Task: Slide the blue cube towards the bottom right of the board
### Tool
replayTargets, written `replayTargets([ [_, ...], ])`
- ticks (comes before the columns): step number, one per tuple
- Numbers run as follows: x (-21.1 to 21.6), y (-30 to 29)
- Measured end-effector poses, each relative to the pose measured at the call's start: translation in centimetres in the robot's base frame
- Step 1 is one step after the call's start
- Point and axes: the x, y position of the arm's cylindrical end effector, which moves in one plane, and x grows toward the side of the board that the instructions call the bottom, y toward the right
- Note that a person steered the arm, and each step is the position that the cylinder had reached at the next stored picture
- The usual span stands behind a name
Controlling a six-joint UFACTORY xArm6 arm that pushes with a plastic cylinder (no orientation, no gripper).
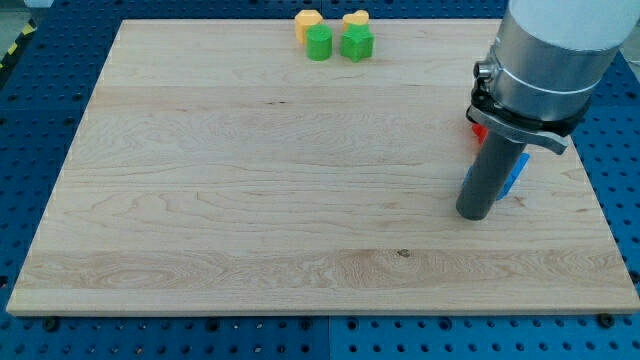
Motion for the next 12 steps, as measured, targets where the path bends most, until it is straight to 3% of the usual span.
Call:
replayTargets([
  [1, -0.2, -2.2],
  [2, -4.5, -7.0],
  [3, -9.1, -6.7],
  [6, -7.2, -1.1],
  [10, -0.8, 2.3],
  [12, 0.3, -0.5],
])
